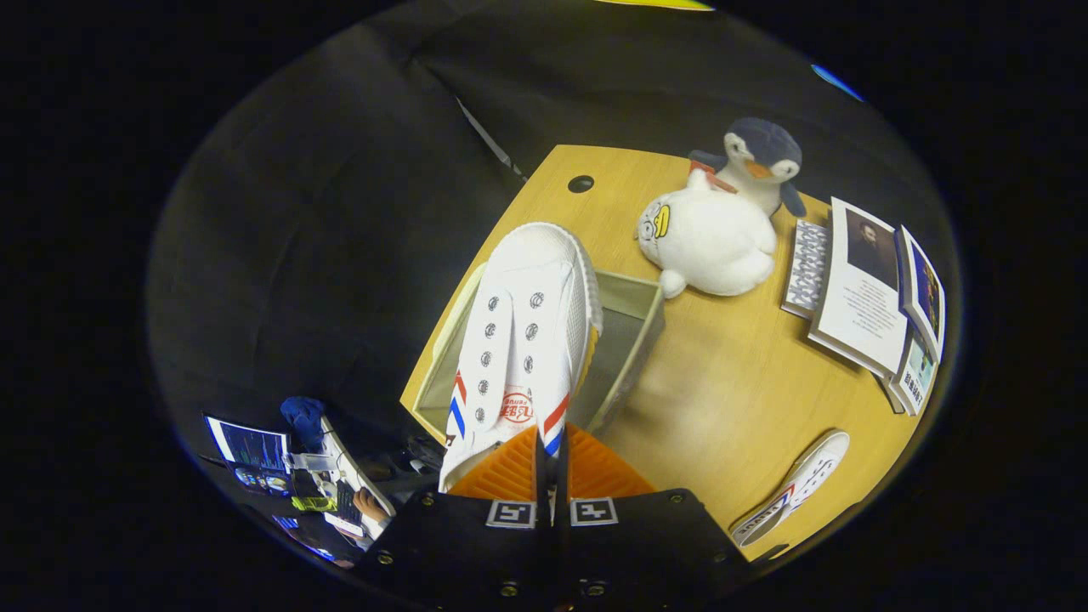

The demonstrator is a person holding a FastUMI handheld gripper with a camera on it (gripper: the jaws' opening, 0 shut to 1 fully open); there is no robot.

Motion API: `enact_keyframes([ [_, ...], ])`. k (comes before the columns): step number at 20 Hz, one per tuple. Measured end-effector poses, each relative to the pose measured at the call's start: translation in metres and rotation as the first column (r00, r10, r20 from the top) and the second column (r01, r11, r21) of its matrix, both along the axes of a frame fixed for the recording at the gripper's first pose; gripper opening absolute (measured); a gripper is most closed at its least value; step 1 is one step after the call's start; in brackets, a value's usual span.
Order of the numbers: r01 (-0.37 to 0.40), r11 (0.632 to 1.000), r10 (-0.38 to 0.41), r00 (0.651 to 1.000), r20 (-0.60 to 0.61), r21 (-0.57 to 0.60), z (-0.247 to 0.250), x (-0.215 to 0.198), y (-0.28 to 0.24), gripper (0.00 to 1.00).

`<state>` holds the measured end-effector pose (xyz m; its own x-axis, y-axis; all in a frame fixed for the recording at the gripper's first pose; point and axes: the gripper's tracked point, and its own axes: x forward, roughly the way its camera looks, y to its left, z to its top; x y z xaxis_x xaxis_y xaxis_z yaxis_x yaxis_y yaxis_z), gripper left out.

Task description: Open the storage box then place both shoes into the box .Put the left shoe in first, then the right shoe, with the right side of both shoes facing outward in a uniform manner.

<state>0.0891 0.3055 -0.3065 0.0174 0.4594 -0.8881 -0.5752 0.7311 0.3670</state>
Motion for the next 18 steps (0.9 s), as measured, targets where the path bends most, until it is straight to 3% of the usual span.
enact_keyframes([
  [5,-0.046,0.997,0.045,0.999,-0.011,-0.059,-0.022,-0.007,0.033,0.01],
  [10,-0.043,0.997,0.042,0.999,-0.022,-0.071,-0.041,-0.004,0.056,0.03],
  [11,-0.032,0.998,0.030,0.999,-0.033,-0.051,-0.033,-0.002,0.060,0.19],
  [14,-0.035,0.999,0.036,0.999,0.017,-0.040,-0.028,0.009,0.062,0.87],
  [15,-0.036,0.999,0.037,0.999,0.028,-0.041,-0.020,0.011,0.057,0.92],
  [18,-0.015,1.000,0.015,1.000,0.024,-0.014,-0.005,0.011,0.046,0.92],
])
